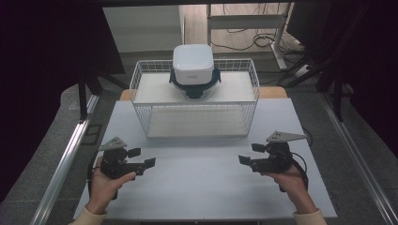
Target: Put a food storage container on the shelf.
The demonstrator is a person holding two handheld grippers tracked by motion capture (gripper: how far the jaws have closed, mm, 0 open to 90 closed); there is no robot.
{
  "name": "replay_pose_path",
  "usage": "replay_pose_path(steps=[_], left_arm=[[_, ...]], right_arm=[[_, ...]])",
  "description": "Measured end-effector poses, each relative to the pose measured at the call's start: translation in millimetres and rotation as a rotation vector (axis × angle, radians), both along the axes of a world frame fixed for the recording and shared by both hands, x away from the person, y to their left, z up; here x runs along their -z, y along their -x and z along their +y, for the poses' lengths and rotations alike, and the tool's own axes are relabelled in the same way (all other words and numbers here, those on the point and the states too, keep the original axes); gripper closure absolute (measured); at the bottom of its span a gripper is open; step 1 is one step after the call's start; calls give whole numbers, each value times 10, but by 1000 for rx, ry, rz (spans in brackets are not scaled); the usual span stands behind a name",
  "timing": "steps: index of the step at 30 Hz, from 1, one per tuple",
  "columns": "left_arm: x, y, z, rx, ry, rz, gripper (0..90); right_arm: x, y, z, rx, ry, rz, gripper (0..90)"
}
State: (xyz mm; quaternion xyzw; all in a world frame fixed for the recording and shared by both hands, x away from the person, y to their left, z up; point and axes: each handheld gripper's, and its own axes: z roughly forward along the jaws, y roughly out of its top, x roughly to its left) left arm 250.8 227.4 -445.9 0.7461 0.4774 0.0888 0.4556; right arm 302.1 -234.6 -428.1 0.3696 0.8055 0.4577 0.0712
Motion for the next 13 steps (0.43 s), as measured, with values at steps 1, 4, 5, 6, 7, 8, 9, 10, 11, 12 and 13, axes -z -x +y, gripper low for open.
replay_pose_path(steps=[1,4,5,6,7,8,9,10,11,12,13], left_arm=[[14,-5,-1,0,-2,4,215],[63,-18,6,-3,-6,17,215],[72,-22,9,-4,-8,20,215],[85,-26,11,-3,-7,24,215],[91,-29,12,-3,-7,25,215],[99,-34,12,-3,-8,26,214],[103,-37,11,-3,-7,28,213],[107,-42,8,-1,-6,30,210],[110,-48,5,1,-5,32,207],[116,-56,-2,2,-4,37,201],[122,-65,-8,1,-7,38,194]], right_arm=[[33,-2,-9,3,15,5,223],[76,-4,-31,10,19,12,223],[86,-6,-35,11,23,8,223],[89,-8,-37,13,22,7,223],[92,-8,-40,16,19,9,223],[92,-9,-42,16,17,8,223],[92,-8,-40,14,10,7,223],[90,-6,-38,12,1,10,221],[89,-7,-35,8,-8,7,219],[88,-8,-30,6,-12,4,217],[91,-9,-23,6,-12,2,214]])
